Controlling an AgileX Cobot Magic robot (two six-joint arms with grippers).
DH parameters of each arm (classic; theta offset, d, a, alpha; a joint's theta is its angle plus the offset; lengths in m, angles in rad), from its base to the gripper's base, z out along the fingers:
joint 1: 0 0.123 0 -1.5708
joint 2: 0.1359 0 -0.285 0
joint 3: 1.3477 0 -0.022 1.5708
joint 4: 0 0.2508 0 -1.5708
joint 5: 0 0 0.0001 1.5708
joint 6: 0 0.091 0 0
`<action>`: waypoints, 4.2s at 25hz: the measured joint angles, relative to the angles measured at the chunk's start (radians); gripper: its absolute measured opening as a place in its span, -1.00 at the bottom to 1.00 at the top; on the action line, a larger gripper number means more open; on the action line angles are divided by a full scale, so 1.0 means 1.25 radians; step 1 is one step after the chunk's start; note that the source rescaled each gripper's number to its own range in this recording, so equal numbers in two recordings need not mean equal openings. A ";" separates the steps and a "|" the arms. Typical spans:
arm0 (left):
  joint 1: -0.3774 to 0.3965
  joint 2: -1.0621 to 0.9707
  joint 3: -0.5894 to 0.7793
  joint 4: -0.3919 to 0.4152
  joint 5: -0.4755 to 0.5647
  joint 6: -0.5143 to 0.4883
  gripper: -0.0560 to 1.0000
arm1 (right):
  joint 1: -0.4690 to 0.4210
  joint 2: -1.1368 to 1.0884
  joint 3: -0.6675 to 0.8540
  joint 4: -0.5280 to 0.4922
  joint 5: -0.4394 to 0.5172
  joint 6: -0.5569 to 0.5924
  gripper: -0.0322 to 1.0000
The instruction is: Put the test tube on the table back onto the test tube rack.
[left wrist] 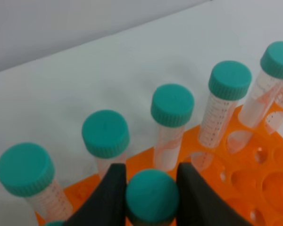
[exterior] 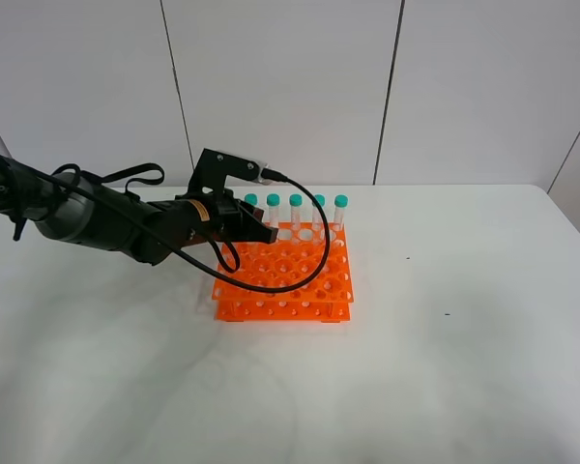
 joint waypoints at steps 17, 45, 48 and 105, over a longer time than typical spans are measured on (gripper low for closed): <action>0.000 0.000 0.001 0.000 0.002 -0.009 -0.63 | 0.000 0.000 0.000 0.000 0.000 0.000 1.00; 0.006 -0.333 -0.184 0.006 0.609 -0.039 0.77 | 0.000 0.000 0.000 0.000 0.000 0.000 1.00; 0.035 -0.269 -0.321 0.006 0.815 -0.011 0.79 | 0.000 0.000 0.000 0.000 0.000 0.000 1.00; 0.369 -1.391 0.426 -0.030 1.234 0.001 0.79 | 0.000 0.000 0.000 0.003 0.000 0.000 1.00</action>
